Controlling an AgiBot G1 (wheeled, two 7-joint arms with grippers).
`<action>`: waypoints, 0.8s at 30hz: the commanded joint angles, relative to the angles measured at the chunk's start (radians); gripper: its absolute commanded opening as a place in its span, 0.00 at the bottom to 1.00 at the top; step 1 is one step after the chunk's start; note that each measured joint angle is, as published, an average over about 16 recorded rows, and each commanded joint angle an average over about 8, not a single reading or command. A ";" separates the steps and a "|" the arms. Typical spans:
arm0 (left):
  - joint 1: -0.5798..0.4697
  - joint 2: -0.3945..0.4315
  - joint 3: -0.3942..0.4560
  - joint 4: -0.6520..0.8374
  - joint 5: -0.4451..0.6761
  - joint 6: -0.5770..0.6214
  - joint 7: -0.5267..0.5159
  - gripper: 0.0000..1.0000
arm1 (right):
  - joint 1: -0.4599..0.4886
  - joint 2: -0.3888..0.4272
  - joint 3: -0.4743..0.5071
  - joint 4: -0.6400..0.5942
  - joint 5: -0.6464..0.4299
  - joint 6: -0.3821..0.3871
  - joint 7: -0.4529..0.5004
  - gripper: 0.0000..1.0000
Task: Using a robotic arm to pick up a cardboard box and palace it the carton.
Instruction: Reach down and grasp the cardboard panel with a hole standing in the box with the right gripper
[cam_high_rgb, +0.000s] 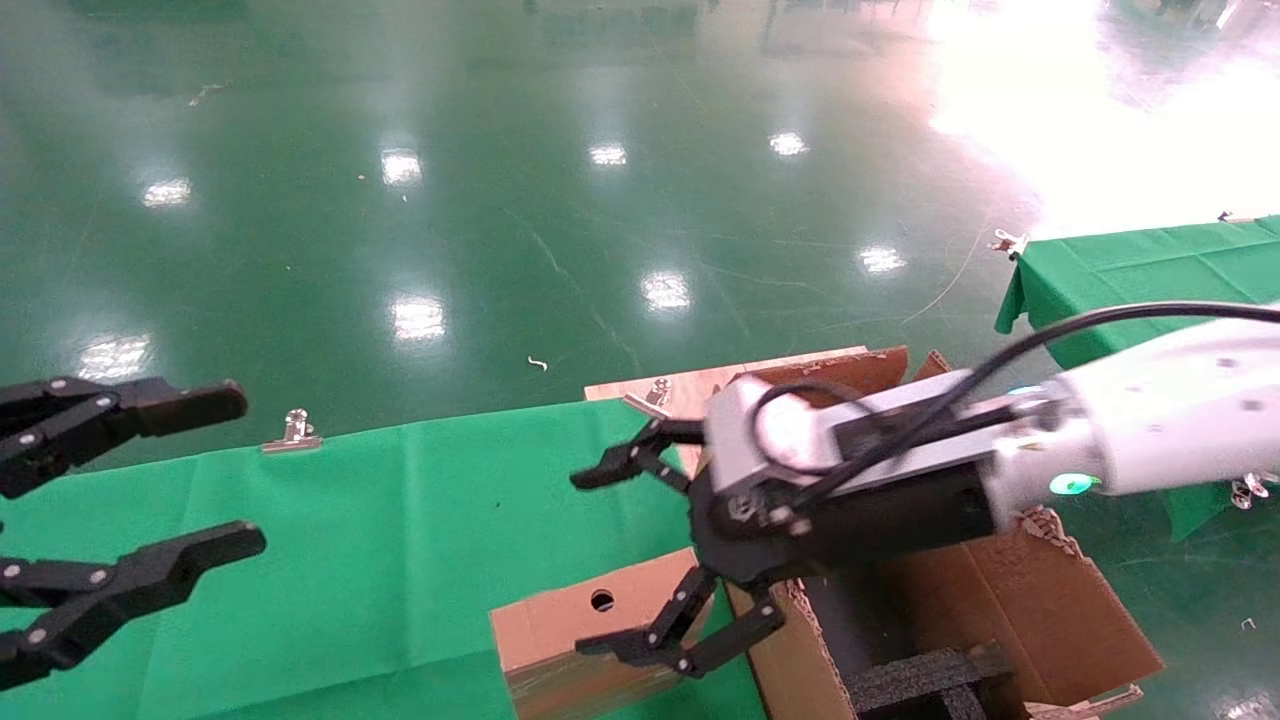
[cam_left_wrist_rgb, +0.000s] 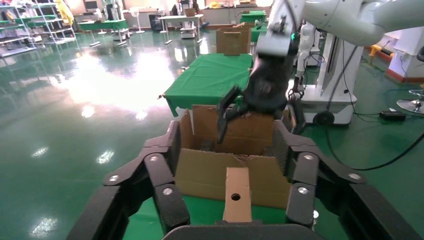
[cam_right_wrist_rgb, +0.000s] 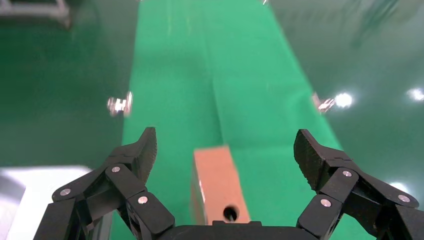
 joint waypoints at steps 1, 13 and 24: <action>0.000 0.000 0.000 0.000 0.000 0.000 0.000 0.00 | 0.039 -0.024 -0.038 -0.007 -0.066 -0.011 0.008 1.00; 0.000 0.000 0.000 0.000 0.000 0.000 0.000 0.00 | 0.185 -0.142 -0.262 -0.088 -0.283 -0.021 -0.041 1.00; 0.000 0.000 0.000 0.000 0.000 0.000 0.000 0.43 | 0.291 -0.209 -0.435 -0.126 -0.388 -0.015 -0.098 1.00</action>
